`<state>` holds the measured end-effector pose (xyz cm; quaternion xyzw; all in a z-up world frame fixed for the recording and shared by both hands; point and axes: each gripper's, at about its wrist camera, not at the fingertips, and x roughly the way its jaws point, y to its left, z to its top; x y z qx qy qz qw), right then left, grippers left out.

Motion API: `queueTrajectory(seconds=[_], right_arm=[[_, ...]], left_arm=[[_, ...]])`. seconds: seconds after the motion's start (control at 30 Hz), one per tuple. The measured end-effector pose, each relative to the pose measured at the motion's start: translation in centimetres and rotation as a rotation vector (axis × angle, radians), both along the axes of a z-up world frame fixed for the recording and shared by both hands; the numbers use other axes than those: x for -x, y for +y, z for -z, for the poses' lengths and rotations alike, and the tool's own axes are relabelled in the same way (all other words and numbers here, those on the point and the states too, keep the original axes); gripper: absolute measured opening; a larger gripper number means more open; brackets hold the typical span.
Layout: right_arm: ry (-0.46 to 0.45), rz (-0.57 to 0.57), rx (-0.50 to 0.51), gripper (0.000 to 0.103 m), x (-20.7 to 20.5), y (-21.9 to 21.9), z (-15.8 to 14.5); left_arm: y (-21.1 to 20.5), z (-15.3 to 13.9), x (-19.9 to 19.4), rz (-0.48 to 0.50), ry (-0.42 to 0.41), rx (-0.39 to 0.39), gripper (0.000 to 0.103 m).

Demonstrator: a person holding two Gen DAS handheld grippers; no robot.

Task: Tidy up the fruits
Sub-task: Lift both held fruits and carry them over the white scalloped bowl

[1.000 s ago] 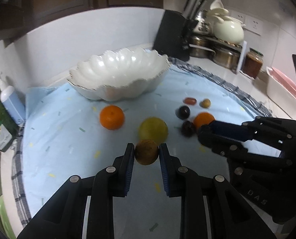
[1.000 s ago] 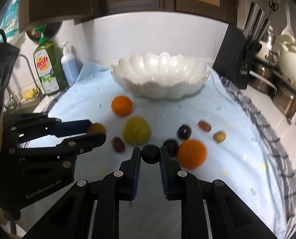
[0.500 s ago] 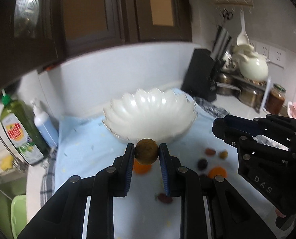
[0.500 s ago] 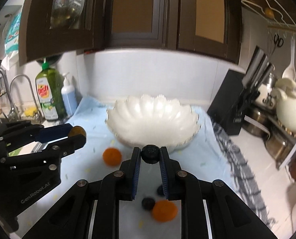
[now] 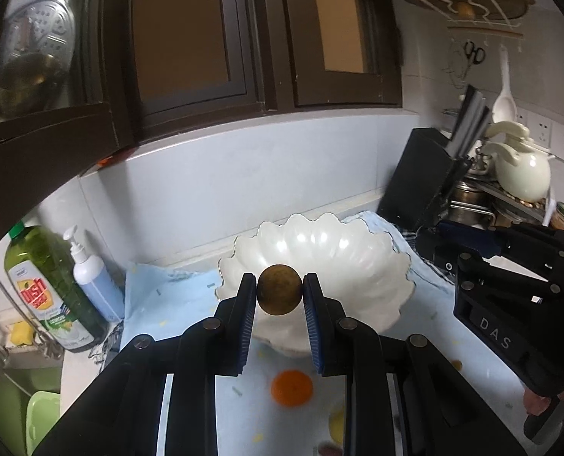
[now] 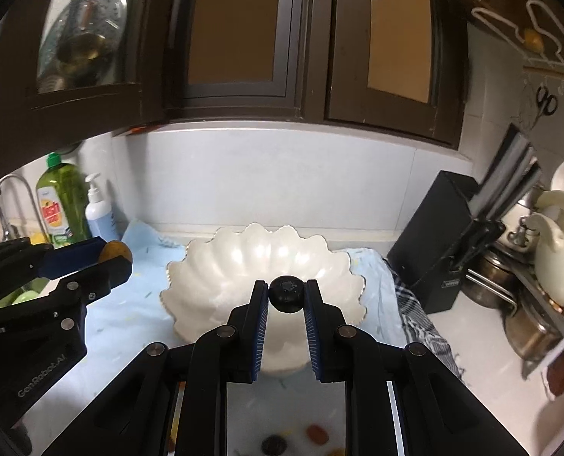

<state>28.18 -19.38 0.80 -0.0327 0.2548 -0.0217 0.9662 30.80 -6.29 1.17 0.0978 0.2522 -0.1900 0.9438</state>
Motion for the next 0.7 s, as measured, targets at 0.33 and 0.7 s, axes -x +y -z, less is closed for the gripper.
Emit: queueTrajectory(seconds=[0.33,0.7], right_arm=[[0.142,-0.005,-0.072,0.021,-7.7,-3.0,1.9],[0.318,-0.030,-0.086,0.021,-14.2,-3.9,5.4]], left_arm=[[-2.8,1.4,-6.8,-0.006,0.109,-0.042,0.026],[-5.0,5.1,-13.7,-0.017,0.275,-0.089,0.026]])
